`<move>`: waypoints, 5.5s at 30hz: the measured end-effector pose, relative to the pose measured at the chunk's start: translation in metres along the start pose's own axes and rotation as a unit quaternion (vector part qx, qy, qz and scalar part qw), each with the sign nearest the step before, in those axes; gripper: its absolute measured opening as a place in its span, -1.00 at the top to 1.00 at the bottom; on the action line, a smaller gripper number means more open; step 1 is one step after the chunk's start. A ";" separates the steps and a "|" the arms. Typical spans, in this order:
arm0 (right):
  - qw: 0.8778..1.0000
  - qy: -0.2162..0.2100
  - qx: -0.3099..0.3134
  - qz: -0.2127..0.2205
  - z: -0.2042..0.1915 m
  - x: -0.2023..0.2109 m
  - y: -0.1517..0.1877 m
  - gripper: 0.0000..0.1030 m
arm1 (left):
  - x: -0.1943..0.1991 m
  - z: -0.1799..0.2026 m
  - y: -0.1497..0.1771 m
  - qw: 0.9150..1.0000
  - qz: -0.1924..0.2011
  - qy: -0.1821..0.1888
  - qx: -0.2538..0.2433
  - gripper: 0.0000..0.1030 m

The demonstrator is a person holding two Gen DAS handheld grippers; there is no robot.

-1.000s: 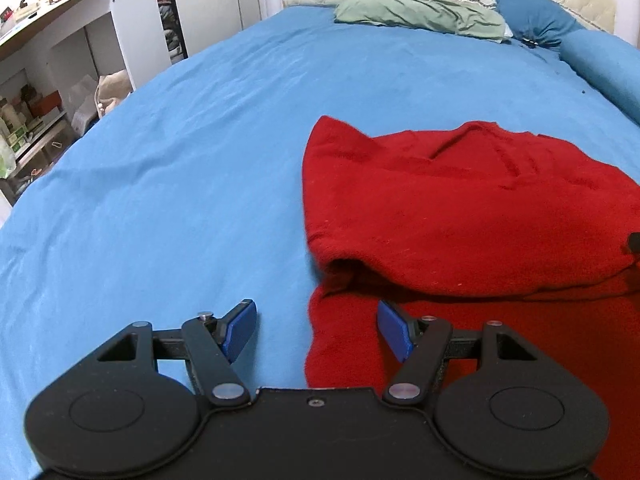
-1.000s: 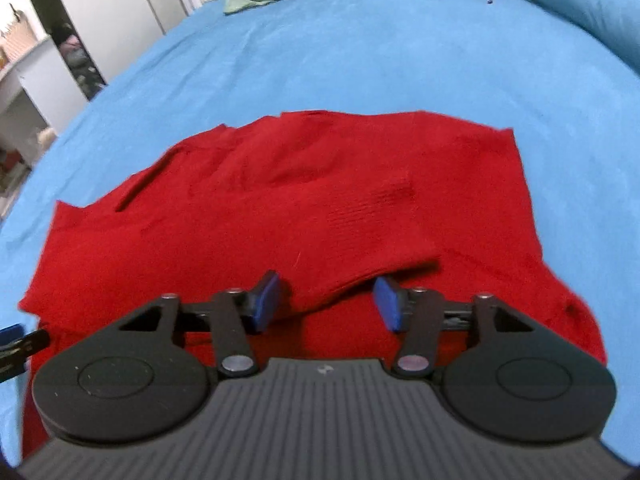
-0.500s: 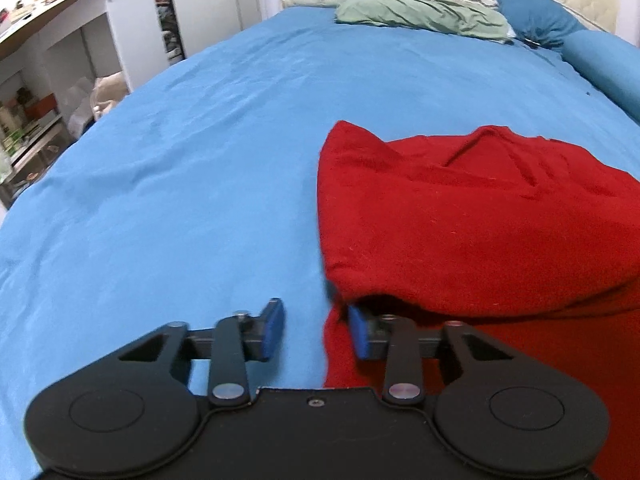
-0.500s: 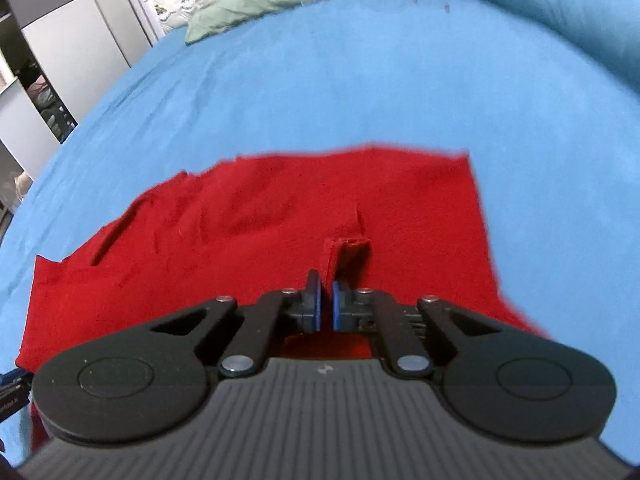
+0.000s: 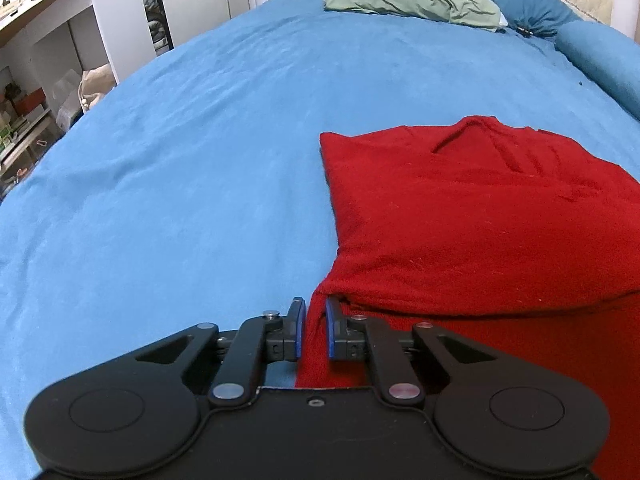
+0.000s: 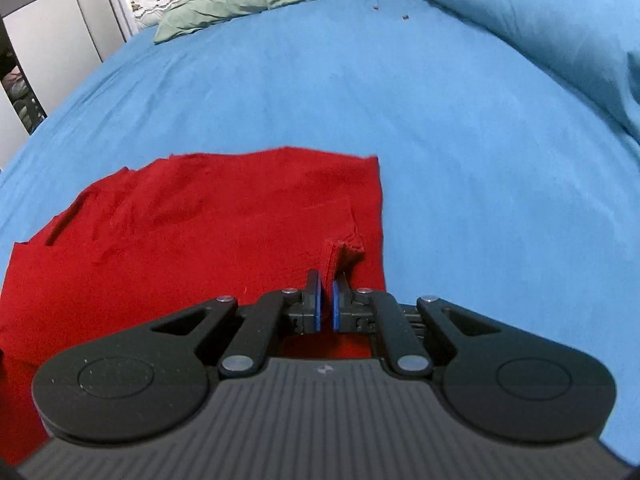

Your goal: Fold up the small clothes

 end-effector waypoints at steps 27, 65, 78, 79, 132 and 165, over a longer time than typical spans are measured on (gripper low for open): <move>0.991 -0.085 0.101 0.019 -0.007 -0.009 0.037 -0.68 | -0.029 0.041 -0.024 0.998 0.045 0.053 -0.001 -0.41; 0.982 -0.162 0.078 0.055 0.111 0.342 0.160 -0.85 | 0.289 0.049 0.152 0.993 0.112 0.048 0.007 -0.85; 0.994 -0.085 0.065 0.011 0.128 0.295 0.260 -0.84 | 0.237 0.042 0.244 0.992 0.047 0.080 0.084 -0.64; 0.995 -0.082 0.061 0.008 0.129 0.290 0.263 -0.84 | 0.233 0.043 0.247 0.992 0.044 0.080 0.084 -0.61; 0.961 -0.239 -0.129 0.054 0.138 0.296 0.162 0.61 | 0.253 0.013 0.118 0.977 0.177 0.085 0.087 0.85; 0.985 -0.149 -0.081 0.025 0.007 -0.048 -0.089 -0.25 | -0.040 -0.008 -0.122 0.984 0.148 0.005 0.098 -0.14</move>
Point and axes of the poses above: each gripper's, at about its wrist camera, not at the fingertips, and x roughly against the way its jaws point, z to its right, y to its underside, the point moved 1 cm from there along -x, roughly the way its jaws point, and after that the axes turned 13 degrees about -x, right-handed, at the moved point
